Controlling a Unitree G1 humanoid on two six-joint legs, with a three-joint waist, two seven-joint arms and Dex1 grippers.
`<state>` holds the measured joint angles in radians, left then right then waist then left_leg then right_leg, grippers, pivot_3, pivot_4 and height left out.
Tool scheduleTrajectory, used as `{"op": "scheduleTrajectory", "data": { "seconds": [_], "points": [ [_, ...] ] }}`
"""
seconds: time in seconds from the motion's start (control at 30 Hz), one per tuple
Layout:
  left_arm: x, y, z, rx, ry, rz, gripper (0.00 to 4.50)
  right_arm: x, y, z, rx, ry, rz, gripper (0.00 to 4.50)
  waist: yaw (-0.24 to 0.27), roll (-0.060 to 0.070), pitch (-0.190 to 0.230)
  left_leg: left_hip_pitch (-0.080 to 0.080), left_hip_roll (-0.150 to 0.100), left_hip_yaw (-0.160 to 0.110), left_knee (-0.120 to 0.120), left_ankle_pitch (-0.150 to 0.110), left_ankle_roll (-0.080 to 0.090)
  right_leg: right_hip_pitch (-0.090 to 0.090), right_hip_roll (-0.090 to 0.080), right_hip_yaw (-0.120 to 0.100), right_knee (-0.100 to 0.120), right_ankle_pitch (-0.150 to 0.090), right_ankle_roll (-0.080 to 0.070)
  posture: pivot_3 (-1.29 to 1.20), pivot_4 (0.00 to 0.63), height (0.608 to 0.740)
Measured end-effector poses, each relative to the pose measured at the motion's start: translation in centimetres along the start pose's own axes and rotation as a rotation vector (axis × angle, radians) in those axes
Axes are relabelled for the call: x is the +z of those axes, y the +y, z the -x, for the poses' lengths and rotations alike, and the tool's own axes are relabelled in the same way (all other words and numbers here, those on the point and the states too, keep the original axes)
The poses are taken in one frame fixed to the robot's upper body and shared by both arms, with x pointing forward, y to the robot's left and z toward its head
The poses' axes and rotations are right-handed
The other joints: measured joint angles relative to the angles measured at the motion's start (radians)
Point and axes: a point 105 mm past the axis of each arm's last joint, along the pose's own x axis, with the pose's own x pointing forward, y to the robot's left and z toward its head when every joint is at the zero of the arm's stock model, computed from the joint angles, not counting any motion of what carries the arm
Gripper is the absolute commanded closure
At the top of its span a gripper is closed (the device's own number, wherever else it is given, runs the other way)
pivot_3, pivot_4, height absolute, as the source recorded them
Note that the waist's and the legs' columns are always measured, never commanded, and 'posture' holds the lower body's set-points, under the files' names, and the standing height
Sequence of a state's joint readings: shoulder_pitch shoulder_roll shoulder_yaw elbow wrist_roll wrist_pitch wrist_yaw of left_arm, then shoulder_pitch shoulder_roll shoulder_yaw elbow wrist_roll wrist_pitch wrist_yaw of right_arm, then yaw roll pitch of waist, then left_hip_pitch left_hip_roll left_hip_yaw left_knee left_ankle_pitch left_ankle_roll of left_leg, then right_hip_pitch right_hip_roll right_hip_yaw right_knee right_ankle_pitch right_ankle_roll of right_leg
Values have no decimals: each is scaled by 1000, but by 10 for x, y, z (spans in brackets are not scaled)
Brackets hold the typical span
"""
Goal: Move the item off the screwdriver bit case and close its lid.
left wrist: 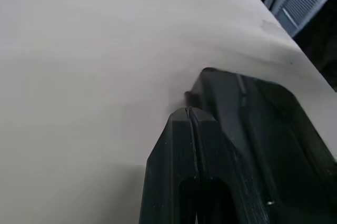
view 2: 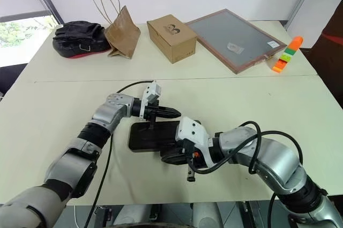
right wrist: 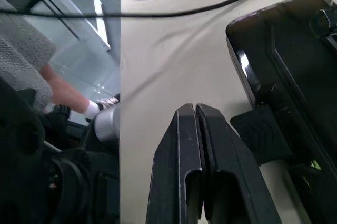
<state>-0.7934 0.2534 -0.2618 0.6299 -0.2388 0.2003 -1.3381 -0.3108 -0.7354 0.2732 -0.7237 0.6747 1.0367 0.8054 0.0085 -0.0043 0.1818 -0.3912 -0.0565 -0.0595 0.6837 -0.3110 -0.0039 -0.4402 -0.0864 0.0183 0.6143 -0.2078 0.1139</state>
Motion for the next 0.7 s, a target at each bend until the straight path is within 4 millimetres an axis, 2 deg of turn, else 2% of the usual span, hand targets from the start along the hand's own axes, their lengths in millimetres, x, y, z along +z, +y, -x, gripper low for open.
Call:
{"op": "scheduleTrajectory", "data": {
  "seconds": [0.23,0.43,0.57,0.7],
  "points": [
    [-1,-2,-1,-23,18,-27,4500,-15,-12,-12,-72,67,55,4453,1,0,0,0,0,0,0,0,0,0,0,0,0,0,0,0,150,740],
    [-1,1,1,-1,40,-65,4500,-16,-30,-15,-137,97,108,4453,1,0,-1,1,0,0,0,0,0,1,0,0,0,0,0,0,150,740],
    [-4,4,6,13,74,-84,4500,-11,-34,-18,-144,85,123,4453,-1,0,-1,1,0,0,0,0,0,1,1,0,0,0,0,0,150,740],
    [-15,4,11,26,107,-56,4500,-14,-34,-22,-137,95,132,4453,-2,0,-1,1,0,0,0,0,0,1,1,0,0,0,0,0,150,740]
  ]
}}
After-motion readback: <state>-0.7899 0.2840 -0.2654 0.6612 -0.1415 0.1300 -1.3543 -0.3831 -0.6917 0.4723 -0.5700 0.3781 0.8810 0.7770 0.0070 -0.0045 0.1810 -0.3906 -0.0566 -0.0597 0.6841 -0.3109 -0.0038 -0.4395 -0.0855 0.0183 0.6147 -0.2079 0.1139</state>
